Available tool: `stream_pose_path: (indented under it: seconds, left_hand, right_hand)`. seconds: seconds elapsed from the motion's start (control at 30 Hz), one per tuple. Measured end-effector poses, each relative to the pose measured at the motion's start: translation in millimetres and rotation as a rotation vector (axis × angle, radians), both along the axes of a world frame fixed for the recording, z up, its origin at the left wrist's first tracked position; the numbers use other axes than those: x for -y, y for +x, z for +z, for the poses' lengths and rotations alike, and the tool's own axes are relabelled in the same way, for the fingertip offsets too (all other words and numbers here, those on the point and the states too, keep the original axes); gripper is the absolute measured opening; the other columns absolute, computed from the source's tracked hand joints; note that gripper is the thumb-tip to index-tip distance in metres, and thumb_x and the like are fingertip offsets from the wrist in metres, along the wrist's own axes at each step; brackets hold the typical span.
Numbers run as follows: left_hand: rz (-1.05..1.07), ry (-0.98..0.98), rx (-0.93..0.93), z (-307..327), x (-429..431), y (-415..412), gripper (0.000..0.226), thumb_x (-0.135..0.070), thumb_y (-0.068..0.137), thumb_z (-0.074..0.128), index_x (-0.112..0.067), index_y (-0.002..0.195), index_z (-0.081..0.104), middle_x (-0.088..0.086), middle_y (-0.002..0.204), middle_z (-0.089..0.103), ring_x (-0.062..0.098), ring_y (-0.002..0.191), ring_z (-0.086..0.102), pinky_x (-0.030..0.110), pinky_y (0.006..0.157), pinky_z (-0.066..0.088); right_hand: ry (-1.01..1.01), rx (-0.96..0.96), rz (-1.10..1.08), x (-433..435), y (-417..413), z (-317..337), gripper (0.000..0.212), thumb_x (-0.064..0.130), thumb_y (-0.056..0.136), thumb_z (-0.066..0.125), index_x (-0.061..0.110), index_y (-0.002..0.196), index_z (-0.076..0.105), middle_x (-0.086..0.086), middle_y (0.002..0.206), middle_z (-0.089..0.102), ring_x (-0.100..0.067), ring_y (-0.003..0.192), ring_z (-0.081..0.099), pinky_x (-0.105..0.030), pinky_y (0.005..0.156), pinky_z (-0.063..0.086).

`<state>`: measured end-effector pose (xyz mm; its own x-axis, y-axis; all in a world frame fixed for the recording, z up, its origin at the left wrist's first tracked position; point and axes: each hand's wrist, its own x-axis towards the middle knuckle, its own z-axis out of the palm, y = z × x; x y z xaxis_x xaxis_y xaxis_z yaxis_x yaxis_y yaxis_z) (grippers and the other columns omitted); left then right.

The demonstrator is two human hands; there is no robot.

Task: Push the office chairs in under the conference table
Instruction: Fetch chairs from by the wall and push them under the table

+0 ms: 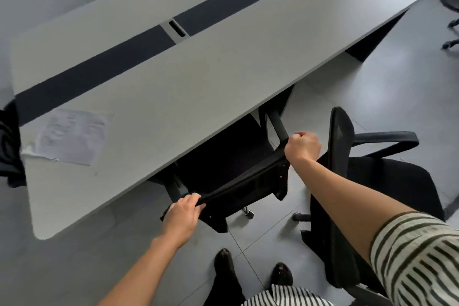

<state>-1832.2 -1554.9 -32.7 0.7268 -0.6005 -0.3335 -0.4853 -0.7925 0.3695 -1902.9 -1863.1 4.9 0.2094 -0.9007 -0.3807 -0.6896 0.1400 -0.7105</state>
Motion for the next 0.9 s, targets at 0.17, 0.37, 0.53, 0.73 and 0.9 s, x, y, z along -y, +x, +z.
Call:
stream_pose_path:
  seconds: [0.17,0.37,0.53,0.73,0.9]
  left_hand:
    - [-0.027,0.017,0.004,1,23,52,0.019,-0.030,0.094,0.045,-0.017,0.106,0.052,0.001,0.096,0.061,0.025,0.089,0.056,0.038,0.075,0.043]
    - [-0.046,0.027,-0.027,-3,42,103,0.021,-0.034,0.095,0.043,-0.017,0.104,0.051,0.001,0.098,0.061,0.023,0.091,0.056,0.037,0.075,0.043]
    - [-0.144,0.114,-0.087,-3,48,136,0.025,-0.037,0.095,0.039,-0.016,0.106,0.049,0.003,0.103,0.060,0.024,0.095,0.055,0.036,0.076,0.040]
    - [-0.297,0.162,0.008,-5,94,144,0.031,-0.037,0.098,0.032,-0.015,0.114,0.045,0.005,0.109,0.057,0.026,0.098,0.052,0.037,0.083,0.038]
    - [-0.283,0.177,-0.003,-17,95,143,0.030,-0.038,0.096,0.035,-0.020,0.117,0.045,0.000,0.112,0.057,0.020,0.100,0.051,0.034,0.084,0.038]
  right_hand:
    - [-0.009,-0.021,0.026,24,49,0,0.028,0.004,0.079,0.037,0.012,0.054,0.048,-0.006,0.055,0.045,-0.025,0.049,0.038,-0.031,0.047,0.032]
    - [-0.063,-0.049,0.066,43,115,-1,0.029,0.002,0.075,0.037,0.013,0.048,0.037,-0.004,0.048,0.033,-0.025,0.046,0.029,-0.032,0.046,0.024]
    - [-0.039,-0.029,0.051,53,157,-8,0.033,0.005,0.079,0.040,0.012,0.050,0.054,-0.006,0.053,0.049,-0.026,0.052,0.045,-0.031,0.050,0.037]
    - [-0.053,-0.076,-0.008,98,155,-12,0.031,0.008,0.079,0.042,0.011,0.050,0.053,-0.009,0.053,0.045,-0.029,0.056,0.043,-0.035,0.052,0.038]
    - [-0.049,-0.037,0.014,108,155,-18,0.028,0.009,0.083,0.043,0.003,0.072,0.067,-0.023,0.075,0.065,-0.027,0.064,0.051,-0.036,0.062,0.044]
